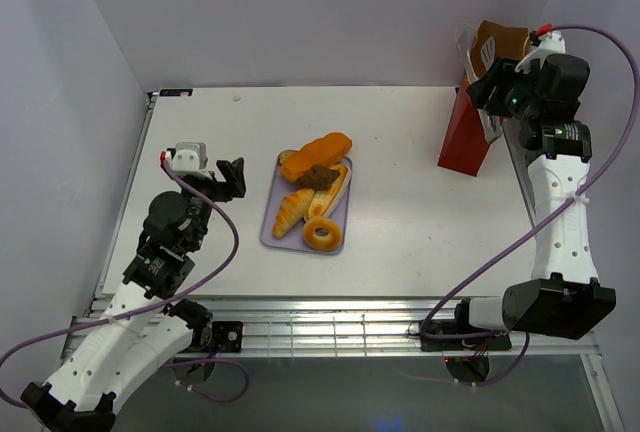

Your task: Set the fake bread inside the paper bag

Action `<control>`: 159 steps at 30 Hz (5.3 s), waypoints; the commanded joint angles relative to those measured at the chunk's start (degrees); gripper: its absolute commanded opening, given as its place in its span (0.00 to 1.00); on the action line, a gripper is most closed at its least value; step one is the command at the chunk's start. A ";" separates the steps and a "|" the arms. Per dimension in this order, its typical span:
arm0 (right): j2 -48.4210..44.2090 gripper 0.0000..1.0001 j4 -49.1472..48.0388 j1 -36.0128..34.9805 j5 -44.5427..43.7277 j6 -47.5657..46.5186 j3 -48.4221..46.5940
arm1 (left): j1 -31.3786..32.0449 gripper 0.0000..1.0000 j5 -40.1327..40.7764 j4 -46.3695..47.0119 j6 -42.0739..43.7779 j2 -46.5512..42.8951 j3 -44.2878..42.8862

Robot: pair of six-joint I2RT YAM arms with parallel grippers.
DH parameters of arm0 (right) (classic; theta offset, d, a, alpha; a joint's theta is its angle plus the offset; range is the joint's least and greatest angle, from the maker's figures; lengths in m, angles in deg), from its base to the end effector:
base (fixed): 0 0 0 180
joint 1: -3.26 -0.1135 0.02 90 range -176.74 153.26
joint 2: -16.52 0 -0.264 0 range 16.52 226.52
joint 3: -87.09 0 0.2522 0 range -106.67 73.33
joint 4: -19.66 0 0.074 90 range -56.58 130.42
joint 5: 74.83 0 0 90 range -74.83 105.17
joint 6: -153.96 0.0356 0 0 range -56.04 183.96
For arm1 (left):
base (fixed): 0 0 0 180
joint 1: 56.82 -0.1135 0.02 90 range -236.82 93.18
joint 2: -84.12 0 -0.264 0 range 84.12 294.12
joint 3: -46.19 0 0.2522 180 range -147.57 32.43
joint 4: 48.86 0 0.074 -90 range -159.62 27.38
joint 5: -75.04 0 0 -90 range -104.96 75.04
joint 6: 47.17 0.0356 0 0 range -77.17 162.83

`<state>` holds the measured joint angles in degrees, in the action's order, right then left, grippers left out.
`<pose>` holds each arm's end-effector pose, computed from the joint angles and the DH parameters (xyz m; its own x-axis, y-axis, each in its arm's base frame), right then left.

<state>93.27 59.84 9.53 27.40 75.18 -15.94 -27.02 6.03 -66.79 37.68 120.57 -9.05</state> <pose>0.2903 -0.0243 0.4560 -0.2532 0.2191 -0.9423 -0.0493 0.9698 0.2388 0.1397 -0.0653 0.3532 -0.0008 -0.0961 -0.9954 0.1537 0.9835 -0.0951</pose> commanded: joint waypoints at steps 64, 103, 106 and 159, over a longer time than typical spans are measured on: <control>4.72 0.69 1.71 -53.37 -21.98 -19.49 20.55 | 0.26 0.98 1.42 1.18 1.19 1.96 1.13; -0.28 0.48 2.06 -51.97 -17.68 -17.38 15.97 | 0.26 0.98 0.89 1.18 0.93 1.70 1.13; -1.51 0.48 1.80 -50.92 -18.82 -16.41 15.71 | 0.26 0.98 0.98 1.18 0.93 1.70 1.13; 1.82 0.53 -0.66 1.82 -13.29 -0.41 -1.87 | 0.52 0.98 -0.16 1.18 0.40 1.70 1.04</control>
<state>95.08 62.98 10.82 13.23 74.53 -14.43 -26.95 6.58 -66.46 38.31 122.91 -8.17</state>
